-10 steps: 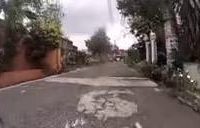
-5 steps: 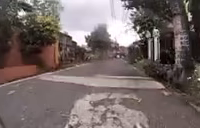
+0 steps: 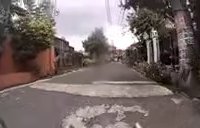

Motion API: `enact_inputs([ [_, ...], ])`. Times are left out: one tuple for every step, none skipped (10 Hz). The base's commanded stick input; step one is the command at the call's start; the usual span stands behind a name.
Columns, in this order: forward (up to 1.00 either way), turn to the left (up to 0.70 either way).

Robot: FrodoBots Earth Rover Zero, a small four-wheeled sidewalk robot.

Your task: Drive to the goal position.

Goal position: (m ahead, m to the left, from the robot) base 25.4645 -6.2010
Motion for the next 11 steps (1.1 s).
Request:
enact_inputs([
  [0.70,-0.12],
  [0.70,-0.12],
  [0.70,-0.13],
  [0.70,-0.10],
  [0.70,-0.03],
  [0.70,0.00],
  [0.70,0.00],
  [0.70,0.00],
  [0.70,0.00],
  [0.70,0.00],
  [0.70,0.00],
])
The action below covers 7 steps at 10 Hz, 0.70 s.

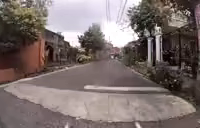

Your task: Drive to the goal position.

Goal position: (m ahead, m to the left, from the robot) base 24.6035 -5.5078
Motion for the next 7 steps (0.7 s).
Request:
enact_inputs([
  [0.70,0.00],
  [0.70,0.00],
  [0.70,0.00],
  [0.70,0.00],
  [0.70,0.00],
  [0.70,0.00],
  [0.70,0.00],
])
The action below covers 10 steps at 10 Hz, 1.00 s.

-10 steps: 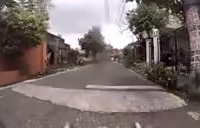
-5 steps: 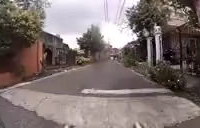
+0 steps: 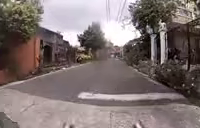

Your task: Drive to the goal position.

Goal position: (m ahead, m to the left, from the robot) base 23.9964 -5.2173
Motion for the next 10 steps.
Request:
enact_inputs([
  [0.70,0.00],
  [0.70,0.00],
  [0.70,0.00],
  [0.70,0.00],
  [0.70,0.00],
  [0.70,0.00],
  [0.70,-0.09],
  [0.70,-0.12],
  [0.70,-0.12],
  [0.70,-0.12],
])
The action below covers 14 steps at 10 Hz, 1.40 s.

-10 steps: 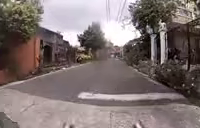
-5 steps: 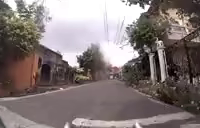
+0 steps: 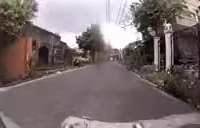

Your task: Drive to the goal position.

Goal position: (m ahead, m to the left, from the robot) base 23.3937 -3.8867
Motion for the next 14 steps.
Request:
enact_inputs([
  [0.70,-0.12],
  [0.70,-0.12],
  [0.70,-0.12],
  [0.70,-0.12],
  [0.70,-0.12],
  [0.70,-0.12],
  [0.70,-0.12],
  [0.70,-0.12],
  [0.70,-0.12],
  [0.70,-0.12],
  [0.70,-0.12],
  [0.70,-0.12],
  [0.70,-0.12],
  [0.70,-0.12],
])
